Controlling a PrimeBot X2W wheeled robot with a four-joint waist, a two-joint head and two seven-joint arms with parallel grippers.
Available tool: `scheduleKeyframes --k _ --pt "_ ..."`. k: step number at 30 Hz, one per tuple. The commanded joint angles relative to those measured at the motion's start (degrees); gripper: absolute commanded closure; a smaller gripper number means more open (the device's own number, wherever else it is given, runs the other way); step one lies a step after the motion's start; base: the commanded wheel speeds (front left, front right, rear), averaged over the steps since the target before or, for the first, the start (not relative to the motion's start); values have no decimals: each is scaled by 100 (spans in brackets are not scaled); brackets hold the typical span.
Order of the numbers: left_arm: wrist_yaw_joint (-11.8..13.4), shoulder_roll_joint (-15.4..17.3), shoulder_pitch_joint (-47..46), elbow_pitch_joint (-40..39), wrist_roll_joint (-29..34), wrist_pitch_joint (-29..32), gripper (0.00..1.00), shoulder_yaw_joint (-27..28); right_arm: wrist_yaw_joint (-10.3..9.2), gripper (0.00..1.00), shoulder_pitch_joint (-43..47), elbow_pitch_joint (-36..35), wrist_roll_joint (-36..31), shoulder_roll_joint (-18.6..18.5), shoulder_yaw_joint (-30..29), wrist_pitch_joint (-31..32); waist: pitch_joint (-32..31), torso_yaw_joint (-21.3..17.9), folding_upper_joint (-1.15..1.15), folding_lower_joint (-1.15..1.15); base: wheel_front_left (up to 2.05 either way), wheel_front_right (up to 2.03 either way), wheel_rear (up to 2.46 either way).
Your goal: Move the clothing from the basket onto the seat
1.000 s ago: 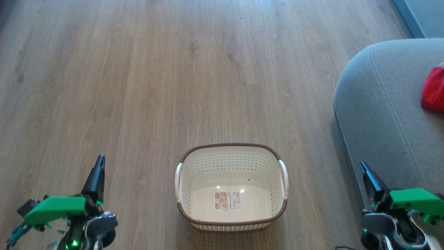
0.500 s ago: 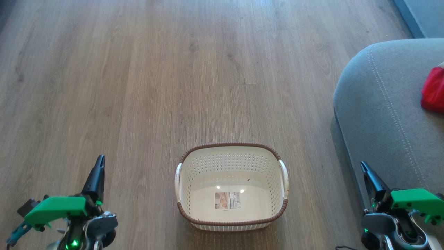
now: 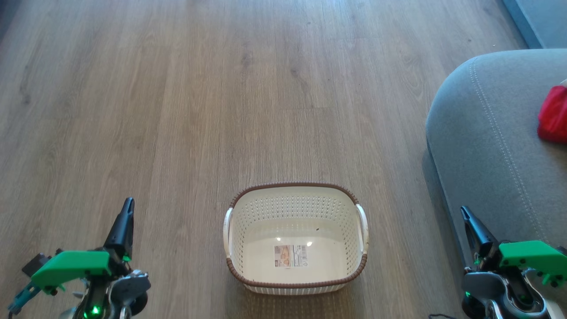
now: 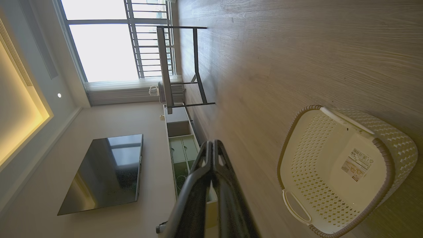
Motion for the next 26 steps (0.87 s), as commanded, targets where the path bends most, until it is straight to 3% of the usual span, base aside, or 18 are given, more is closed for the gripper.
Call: scheduleKeyframes --k 1,26 --pt "-38 28 -319 -194 -23 41 100 205 41 100 -288 -211 -19 -43 100 46 0 0 0 0 0 0 0" --pt "-38 28 -319 -194 -23 41 100 205 41 100 -290 -210 -36 -29 79 63 0 0 0 0 0 0 0"
